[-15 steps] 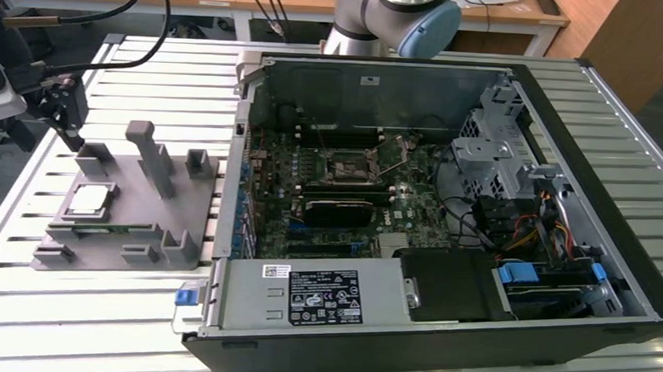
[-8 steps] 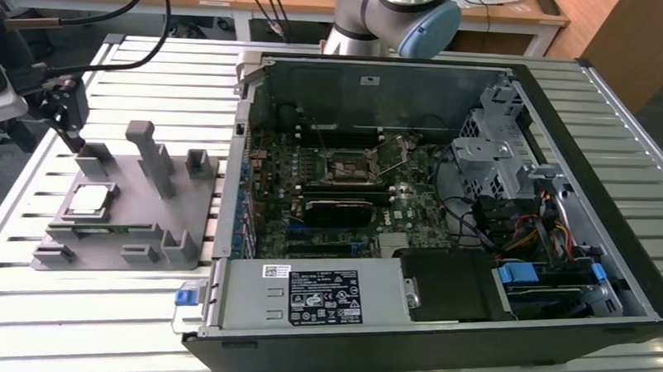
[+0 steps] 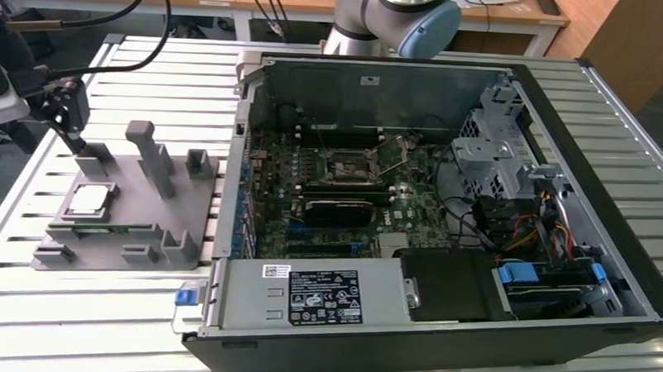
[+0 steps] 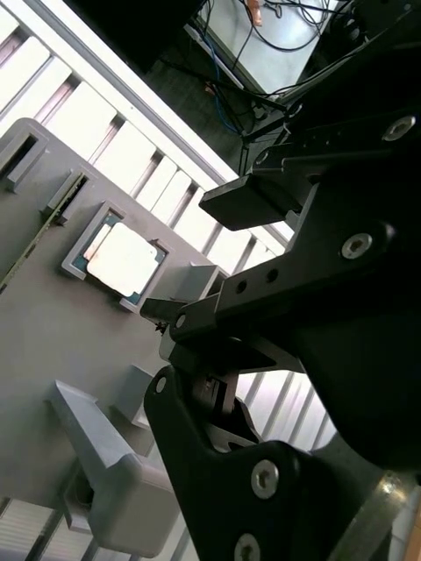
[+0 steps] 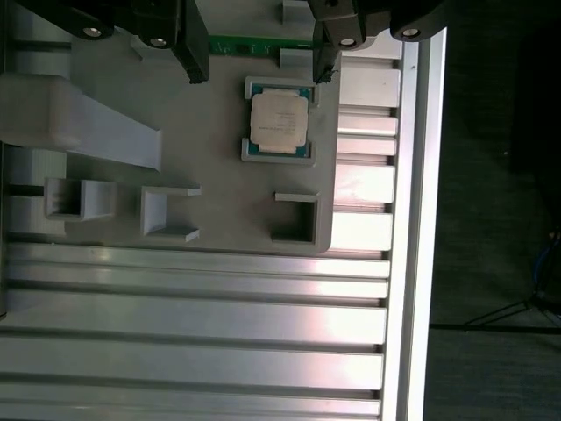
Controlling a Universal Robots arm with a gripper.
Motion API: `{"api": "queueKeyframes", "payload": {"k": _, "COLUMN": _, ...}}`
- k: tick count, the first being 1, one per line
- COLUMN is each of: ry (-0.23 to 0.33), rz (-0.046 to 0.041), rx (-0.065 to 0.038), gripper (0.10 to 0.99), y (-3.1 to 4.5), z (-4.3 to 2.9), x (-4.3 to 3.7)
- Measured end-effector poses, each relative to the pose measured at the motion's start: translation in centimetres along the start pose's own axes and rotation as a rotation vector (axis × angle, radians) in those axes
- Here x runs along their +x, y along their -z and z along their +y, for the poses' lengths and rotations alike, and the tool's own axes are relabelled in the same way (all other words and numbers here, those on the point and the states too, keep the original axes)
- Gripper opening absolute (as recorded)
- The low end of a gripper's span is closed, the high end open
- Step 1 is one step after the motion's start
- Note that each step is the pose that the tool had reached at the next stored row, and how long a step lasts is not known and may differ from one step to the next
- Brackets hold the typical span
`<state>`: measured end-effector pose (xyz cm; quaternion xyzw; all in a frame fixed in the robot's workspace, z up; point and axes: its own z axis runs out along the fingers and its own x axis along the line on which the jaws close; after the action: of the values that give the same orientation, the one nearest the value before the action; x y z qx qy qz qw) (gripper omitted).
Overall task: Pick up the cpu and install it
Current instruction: 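Pick up the cpu and move it towards the insertion slot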
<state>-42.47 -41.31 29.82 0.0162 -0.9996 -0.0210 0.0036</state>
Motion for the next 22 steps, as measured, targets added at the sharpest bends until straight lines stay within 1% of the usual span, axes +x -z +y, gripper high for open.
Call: {"api": "queueKeyframes", "payload": {"k": 22, "ry": 0.002, "rz": 0.0001, "rx": 0.000, "gripper": 0.588, "y": -0.67, "z": -0.03, "x": -0.01}}
